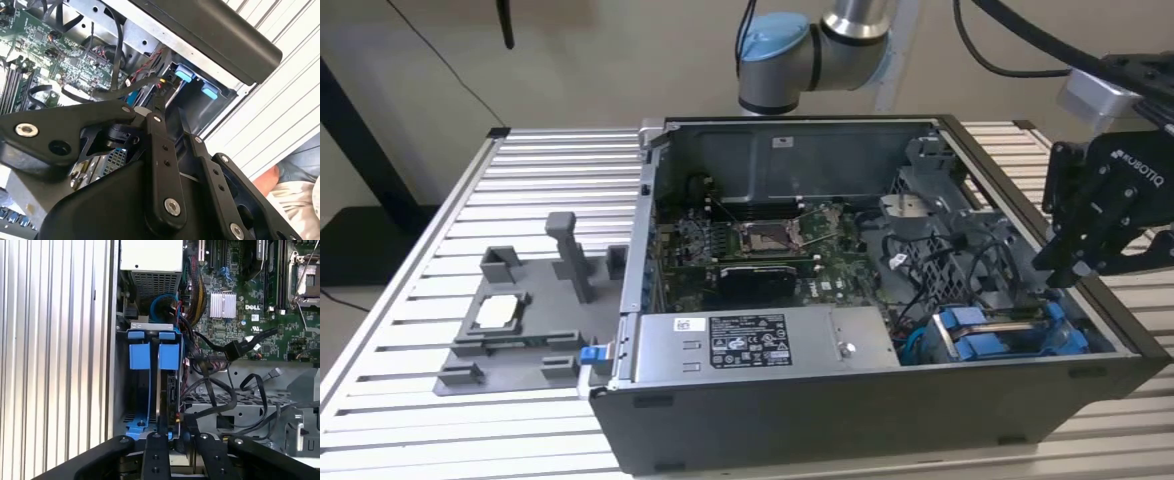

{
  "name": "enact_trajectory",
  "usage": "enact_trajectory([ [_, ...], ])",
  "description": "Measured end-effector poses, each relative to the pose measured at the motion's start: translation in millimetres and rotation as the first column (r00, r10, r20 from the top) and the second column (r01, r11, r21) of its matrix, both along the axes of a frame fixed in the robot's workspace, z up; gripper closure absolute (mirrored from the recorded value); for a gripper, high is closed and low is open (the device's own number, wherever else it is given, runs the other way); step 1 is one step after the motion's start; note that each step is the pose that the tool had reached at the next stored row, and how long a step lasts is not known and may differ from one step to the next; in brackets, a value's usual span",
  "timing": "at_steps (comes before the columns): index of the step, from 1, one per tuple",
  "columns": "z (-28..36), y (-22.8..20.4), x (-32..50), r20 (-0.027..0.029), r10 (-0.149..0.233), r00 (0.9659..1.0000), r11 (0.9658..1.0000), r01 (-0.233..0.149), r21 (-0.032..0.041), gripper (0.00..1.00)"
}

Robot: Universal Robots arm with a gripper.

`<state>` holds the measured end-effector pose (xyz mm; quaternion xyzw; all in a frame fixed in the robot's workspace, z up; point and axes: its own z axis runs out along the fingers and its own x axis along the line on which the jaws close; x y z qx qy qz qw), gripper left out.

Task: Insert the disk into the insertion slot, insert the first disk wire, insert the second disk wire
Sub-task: 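Insert the first disk wire, then insert the second disk wire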

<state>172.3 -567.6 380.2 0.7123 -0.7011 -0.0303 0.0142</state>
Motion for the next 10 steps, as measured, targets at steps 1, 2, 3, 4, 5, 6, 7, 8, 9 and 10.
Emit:
enact_trajectory([
  [1, 0.1, 0.0, 0.0, 0.0008, 0.000, 1.0000, 1.0000, 0.000, 0.0001, 0.73],
  [2, 0.1, 0.0, 0.0, 0.0007, 0.000, 1.0000, 1.0000, 0.000, 0.0002, 0.73],
  [3, 0.1, 0.0, 0.0, 0.0007, 0.000, 1.0000, 1.0000, 0.000, 0.0003, 0.73],
  [4, 0.1, 0.0, 0.0, 0.0007, 0.000, 1.0000, 1.0000, 0.000, 0.0004, 0.73],
  [5, 0.1, 0.0, -0.1, 0.0008, 0.000, 1.0000, 1.0000, 0.000, 0.0004, 0.73],
  [6, 0.2, 0.5, -0.1, 0.0008, 0.000, 1.0000, 1.0000, 0.000, 0.0003, 0.73],
  [7, 0.2, 1.6, -0.1, 0.0008, 0.000, 1.0000, 1.0000, 0.000, 0.0003, 0.73],
  [8, 0.2, 3.6, -0.1, 0.0008, -0.001, 1.0000, 1.0000, 0.001, 0.0003, 0.73],
  [9, 0.2, 5.7, -0.1, 0.0008, -0.001, 1.0000, 1.0000, 0.001, 0.0002, 0.73],
  [10, 0.2, 7.4, -0.1, 0.0008, -0.002, 1.0000, 1.0000, 0.002, 0.0003, 0.73],
])
